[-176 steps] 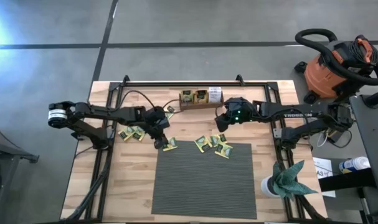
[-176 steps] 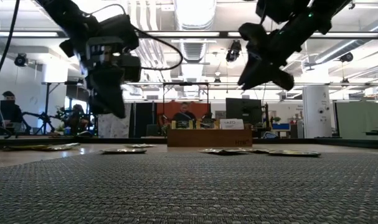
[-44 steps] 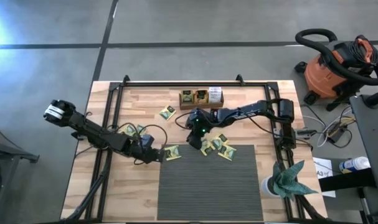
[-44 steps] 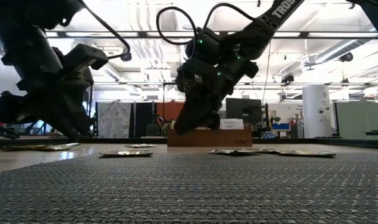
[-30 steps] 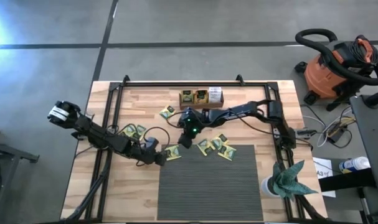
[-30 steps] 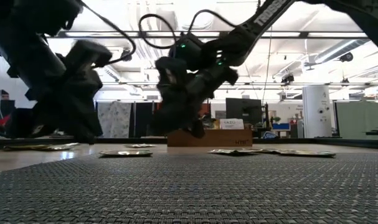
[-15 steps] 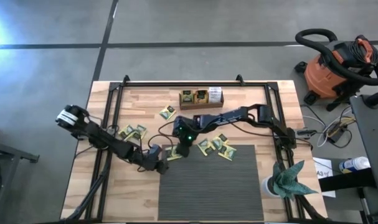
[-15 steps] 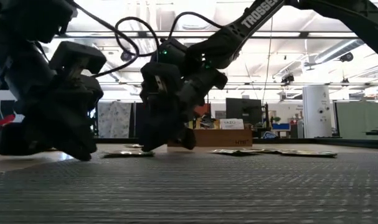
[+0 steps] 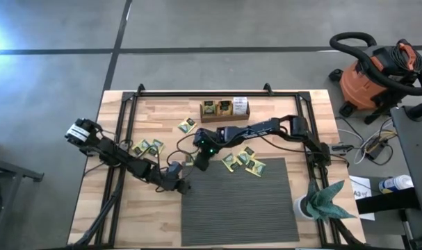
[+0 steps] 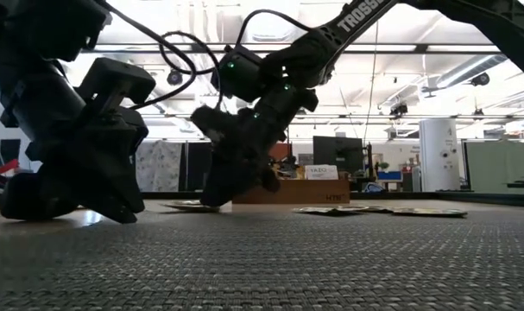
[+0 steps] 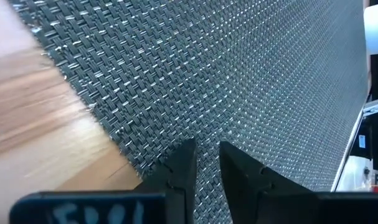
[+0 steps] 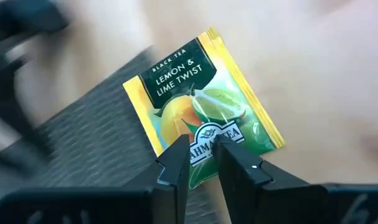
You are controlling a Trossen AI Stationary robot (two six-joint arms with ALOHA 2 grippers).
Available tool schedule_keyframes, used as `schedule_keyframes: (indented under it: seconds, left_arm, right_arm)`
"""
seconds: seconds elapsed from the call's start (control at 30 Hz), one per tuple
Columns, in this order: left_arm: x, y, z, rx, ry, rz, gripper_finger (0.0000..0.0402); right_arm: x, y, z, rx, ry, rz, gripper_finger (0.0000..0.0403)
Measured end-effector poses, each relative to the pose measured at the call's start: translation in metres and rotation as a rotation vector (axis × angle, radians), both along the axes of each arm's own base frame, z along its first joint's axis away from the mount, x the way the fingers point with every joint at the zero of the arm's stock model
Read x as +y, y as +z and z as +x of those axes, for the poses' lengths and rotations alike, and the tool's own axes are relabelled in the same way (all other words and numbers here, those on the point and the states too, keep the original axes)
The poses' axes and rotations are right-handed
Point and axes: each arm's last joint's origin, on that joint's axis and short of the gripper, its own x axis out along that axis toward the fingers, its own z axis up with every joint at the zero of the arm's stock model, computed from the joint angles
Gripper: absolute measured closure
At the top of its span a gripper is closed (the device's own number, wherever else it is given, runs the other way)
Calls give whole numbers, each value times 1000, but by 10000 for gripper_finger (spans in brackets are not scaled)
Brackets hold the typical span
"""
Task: Pick & Place Tea
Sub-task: Put the yellow tea bag into the left section of the wooden organizer
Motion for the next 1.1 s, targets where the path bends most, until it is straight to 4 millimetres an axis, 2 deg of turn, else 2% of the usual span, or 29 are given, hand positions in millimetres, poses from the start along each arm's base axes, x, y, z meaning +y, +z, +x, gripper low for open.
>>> schedule_keyframes:
  seconds: [0.13,0.33,0.5,0.63,0.73,0.9,1.1]
  left_arm:
    - [-1,0,-1,2,-10,0,328]
    - [3,12,-5,-26,25,31,328]
    - [23,34,-18,-23,169,146,328]
    - [39,58,-30,-63,261,158,328]
    - [49,67,-36,-80,321,184,328]
    - [72,61,-38,7,440,214,317]
    - [92,41,-28,90,419,149,284]
  right_arm:
    - [-8,5,-2,6,-92,-98,323]
    - [-10,12,-4,2,-93,-94,323]
    - [-9,17,-5,5,-87,-89,323]
    - [-10,17,-6,3,-68,-96,323]
    - [-10,17,-7,12,-58,-96,323]
    - [-9,16,-8,22,-41,-103,323]
    - [-9,16,-8,19,-40,-104,323]
